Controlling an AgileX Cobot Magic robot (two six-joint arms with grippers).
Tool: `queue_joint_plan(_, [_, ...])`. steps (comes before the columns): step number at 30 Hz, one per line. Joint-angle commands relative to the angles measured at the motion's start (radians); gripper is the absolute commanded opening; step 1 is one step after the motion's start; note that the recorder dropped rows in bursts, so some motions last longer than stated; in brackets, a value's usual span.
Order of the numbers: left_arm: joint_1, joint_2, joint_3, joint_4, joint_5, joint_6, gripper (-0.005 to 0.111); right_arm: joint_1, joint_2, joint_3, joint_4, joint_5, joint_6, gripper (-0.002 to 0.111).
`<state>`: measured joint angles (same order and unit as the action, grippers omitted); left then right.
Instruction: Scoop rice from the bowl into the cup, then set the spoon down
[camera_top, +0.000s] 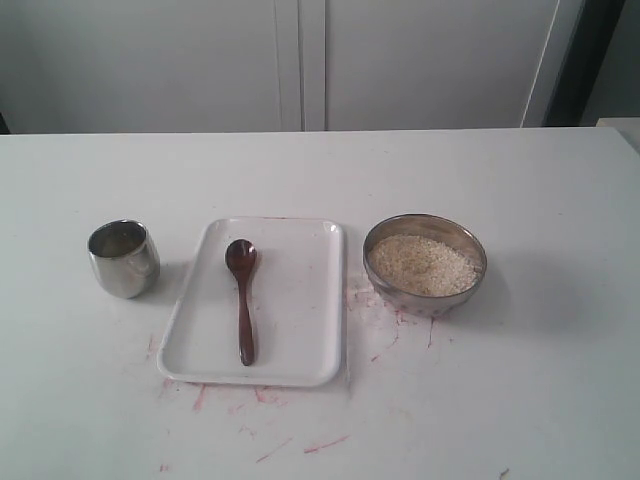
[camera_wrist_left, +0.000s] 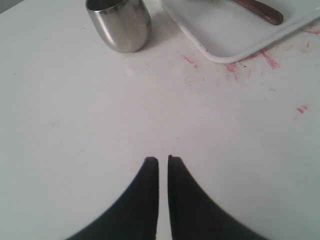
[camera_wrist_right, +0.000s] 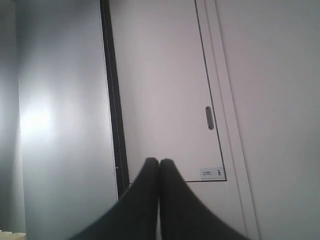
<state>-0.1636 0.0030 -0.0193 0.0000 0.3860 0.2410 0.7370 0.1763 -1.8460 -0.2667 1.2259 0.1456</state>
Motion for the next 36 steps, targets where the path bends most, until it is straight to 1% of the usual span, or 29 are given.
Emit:
queue_joint_plan(1, [-0.002,-0.003,0.009,0.0,0.033,-0.006,0.014,0.0,-0.059,0.071,0.005,-0.005,-0.013,0.0])
queue_joint_plan(9, [-0.002,-0.003,0.009,0.0,0.033,-0.006,0.014,0.0,-0.152,0.31,0.016,-0.005,-0.013,0.0])
queue_joint_plan(13, [-0.002,-0.003,0.009,0.0,0.033,-0.006,0.014,0.0,-0.173,0.547,0.098,-0.005,-0.018,0.0])
queue_joint_plan(14, [-0.002,-0.003,0.009,0.0,0.033,-0.006,0.014,0.0,-0.173,0.635,0.127,-0.005,-0.018,0.0])
queue_joint_plan(15, [-0.002,-0.003,0.009,0.0,0.033,-0.006,0.014,0.0,-0.173,0.672,0.143,-0.005,-0.018,0.0])
queue_joint_plan(16, [-0.002,-0.003,0.009,0.0,0.033,-0.006,0.014,0.0,-0.173,0.765,0.189,-0.082,-0.018,0.0])
queue_joint_plan(17, [-0.002,-0.003,0.009,0.0,0.033,-0.006,0.014,0.0,-0.173,0.802,0.209,-0.119,-0.018,0.0])
queue_joint_plan(18, [-0.002,-0.003,0.009,0.0,0.033,-0.006,0.014,0.0,-0.173,0.893,0.267,-0.221,-0.031,0.0])
queue_joint_plan(19, [-0.002,-0.003,0.009,0.0,0.033,-0.006,0.014,0.0,-0.173,0.946,0.296,-0.279,-0.054,0.0])
queue_joint_plan(22, [-0.002,-0.003,0.009,0.0,0.033,-0.006,0.014,0.0,-0.173,1.136,0.435,-0.487,-0.165,0.0])
queue_joint_plan(25, [-0.002,-0.003,0.009,0.0,0.033,-0.006,0.014,0.0,-0.173,1.286,0.544,-0.63,-0.256,0.0])
queue_joint_plan(26, [-0.002,-0.003,0.009,0.0,0.033,-0.006,0.014,0.0,-0.173,1.356,0.584,-0.705,-0.281,0.0])
queue_joint_plan(27, [-0.002,-0.003,0.009,0.0,0.033,-0.006,0.014,0.0,-0.173,1.383,0.586,-0.734,-0.283,0.0])
queue_joint_plan(29, [-0.002,-0.003,0.009,0.0,0.033,-0.006,0.014,0.0,-0.173,1.495,0.588,-0.867,-0.283,0.0])
queue_joint_plan(31, [-0.002,-0.003,0.009,0.0,0.033,-0.006,0.014,0.0,-0.173,1.57,0.588,-0.969,-0.283,0.0])
queue_joint_plan(36, [-0.002,-0.003,0.009,0.0,0.033,-0.006,0.014,0.0,-0.173,1.678,0.584,-1.119,-0.301,0.0])
